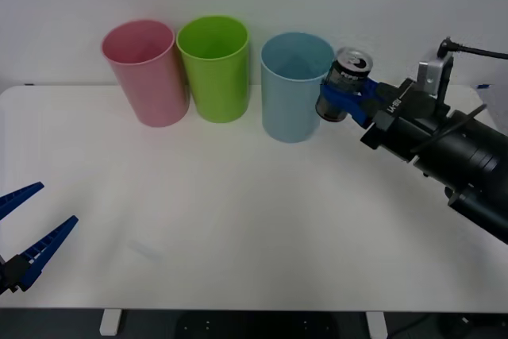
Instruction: Grasp the object on the table and drop it into the matching bin: aluminum can to the light blue bin, PET bottle to the pink bin.
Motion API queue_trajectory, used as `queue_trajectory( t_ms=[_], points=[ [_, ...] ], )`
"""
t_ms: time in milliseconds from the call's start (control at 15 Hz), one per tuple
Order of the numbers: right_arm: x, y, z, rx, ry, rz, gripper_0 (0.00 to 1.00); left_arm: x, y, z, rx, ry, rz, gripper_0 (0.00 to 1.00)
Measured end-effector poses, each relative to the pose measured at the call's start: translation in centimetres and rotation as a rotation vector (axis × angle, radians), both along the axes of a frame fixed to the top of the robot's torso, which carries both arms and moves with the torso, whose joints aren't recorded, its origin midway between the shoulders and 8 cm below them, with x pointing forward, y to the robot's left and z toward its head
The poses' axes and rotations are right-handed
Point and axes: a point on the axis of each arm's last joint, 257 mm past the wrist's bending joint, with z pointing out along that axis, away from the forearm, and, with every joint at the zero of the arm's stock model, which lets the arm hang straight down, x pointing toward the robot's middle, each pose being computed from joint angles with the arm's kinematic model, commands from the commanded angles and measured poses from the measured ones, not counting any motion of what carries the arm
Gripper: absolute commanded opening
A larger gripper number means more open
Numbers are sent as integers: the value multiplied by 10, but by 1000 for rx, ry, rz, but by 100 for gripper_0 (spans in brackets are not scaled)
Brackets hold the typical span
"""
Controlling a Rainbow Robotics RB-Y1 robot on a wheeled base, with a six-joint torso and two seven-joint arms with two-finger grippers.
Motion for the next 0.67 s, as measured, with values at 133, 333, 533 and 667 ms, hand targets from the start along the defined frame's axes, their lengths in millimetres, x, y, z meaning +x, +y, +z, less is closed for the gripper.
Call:
queue_trajectory(
  t_ms=[133,333,533,667],
  points=[
    [14,-8,11,-42,-15,-3,0,0,0,0,0,0,0,100],
    [43,-15,23,-75,-11,5,0,0,0,0,0,0,0,100],
    [77,-17,35,-82,2,8,0,0,0,0,0,0,0,100],
    [98,-14,37,-84,12,-8,0,0,0,0,0,0,0,100]
  ],
)
